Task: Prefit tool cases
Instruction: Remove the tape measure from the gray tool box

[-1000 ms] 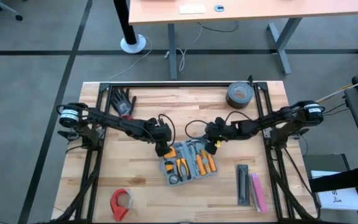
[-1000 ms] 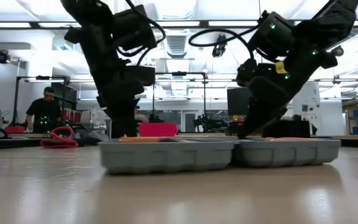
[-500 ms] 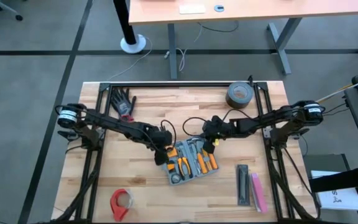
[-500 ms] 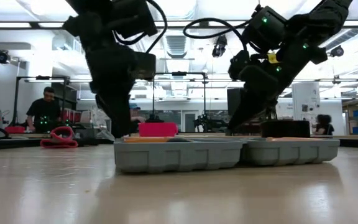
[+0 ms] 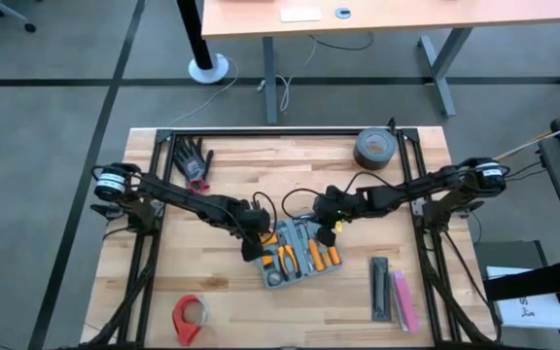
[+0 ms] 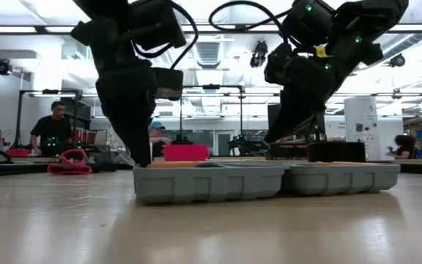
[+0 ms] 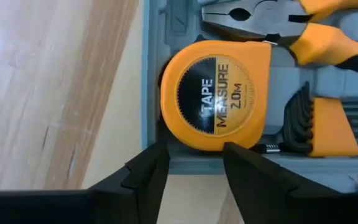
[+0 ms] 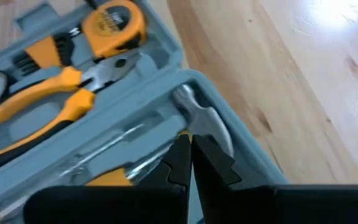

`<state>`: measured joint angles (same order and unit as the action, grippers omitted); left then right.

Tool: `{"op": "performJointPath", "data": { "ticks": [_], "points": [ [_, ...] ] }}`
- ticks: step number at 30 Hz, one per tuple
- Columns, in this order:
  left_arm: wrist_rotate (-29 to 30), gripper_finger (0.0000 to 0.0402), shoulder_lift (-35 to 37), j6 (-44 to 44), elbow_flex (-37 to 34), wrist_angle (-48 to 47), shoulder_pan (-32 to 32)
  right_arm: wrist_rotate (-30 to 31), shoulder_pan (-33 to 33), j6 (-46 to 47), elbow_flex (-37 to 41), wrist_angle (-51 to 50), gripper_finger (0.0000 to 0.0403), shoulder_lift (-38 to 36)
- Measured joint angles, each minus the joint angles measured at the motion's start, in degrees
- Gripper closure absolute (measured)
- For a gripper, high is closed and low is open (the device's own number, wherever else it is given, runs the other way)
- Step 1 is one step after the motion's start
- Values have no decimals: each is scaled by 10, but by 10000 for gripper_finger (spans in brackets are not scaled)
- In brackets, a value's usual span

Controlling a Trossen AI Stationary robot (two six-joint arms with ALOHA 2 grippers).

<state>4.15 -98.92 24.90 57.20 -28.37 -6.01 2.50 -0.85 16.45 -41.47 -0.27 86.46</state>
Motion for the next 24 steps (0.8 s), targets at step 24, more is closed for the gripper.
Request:
{"op": "performJointPath", "data": {
  "ticks": [24],
  "points": [
    [82,255,51,-49,13,-61,28,0,-13,3,-4,-12,403,0]
  ]
}}
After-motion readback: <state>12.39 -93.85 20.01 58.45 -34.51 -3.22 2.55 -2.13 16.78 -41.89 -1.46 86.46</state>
